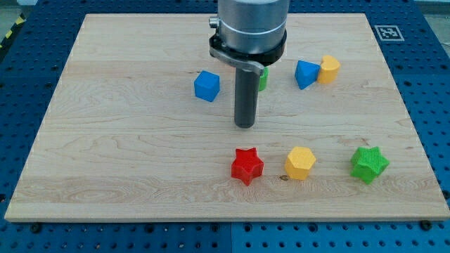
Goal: Push blue cube a bit down
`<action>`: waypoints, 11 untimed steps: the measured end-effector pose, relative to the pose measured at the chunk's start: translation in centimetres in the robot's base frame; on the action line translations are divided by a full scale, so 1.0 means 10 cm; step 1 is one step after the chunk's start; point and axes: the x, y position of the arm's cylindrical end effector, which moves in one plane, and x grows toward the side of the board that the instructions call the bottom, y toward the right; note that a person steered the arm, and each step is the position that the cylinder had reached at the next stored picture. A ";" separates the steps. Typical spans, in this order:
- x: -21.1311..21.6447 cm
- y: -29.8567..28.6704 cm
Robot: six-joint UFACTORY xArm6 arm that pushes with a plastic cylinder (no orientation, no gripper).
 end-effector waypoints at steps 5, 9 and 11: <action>-0.67 0.15; -0.84 -0.87; -0.58 -1.07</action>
